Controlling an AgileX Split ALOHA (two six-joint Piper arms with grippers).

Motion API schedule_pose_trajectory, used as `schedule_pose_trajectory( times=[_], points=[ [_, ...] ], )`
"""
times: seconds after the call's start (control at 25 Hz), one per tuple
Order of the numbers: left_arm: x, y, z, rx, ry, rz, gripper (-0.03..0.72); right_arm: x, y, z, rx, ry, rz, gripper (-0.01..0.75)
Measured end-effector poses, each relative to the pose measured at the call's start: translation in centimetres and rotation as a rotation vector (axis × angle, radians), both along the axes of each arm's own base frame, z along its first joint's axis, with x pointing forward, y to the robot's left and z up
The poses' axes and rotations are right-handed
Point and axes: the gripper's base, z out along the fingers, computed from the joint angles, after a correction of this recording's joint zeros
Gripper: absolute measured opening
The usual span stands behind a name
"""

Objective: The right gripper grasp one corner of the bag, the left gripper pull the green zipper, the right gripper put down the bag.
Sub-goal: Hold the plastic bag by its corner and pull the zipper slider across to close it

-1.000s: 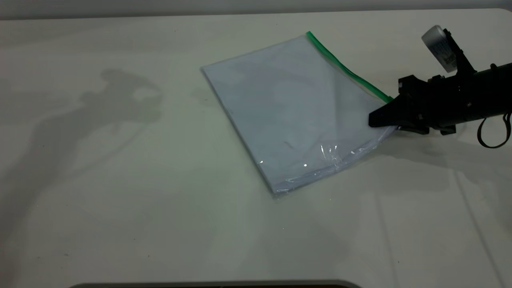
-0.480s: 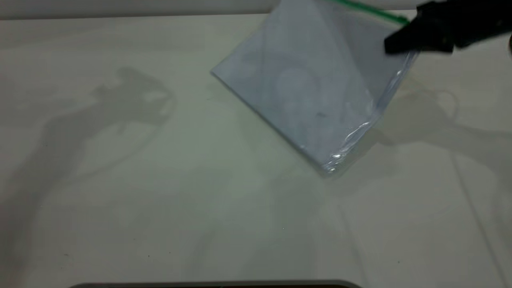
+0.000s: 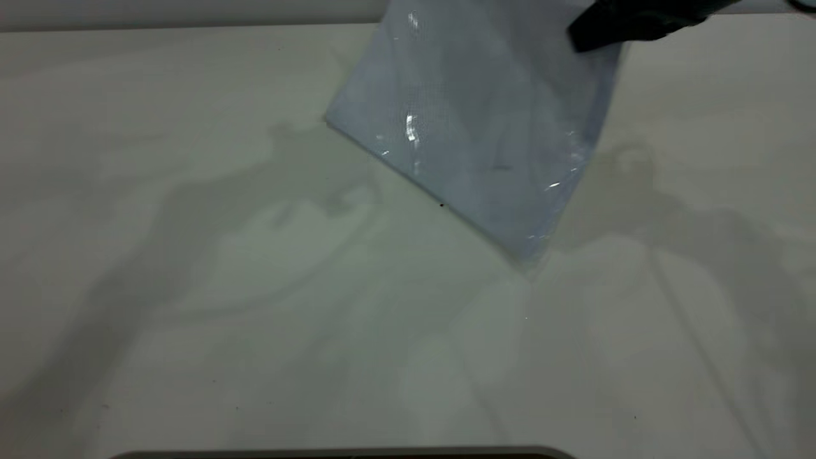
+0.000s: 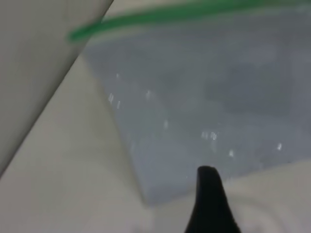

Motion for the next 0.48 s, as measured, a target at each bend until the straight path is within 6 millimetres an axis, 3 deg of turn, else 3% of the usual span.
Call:
schedule_pose_trajectory(
  times=[0.2,0.48],
  points=[
    [-0.7,-1.5,-0.2,-0.028,0.014,-0.059,0.587,-0.4,2.2,0.2,0.003,-0.042,0.067,0.035],
    [-0.9,-2.8,-1.0,-0.076,0.002,-0.184,0.587,-0.6,3.0,0.8,0.078,-0.111,0.134,0.035]
  ],
)
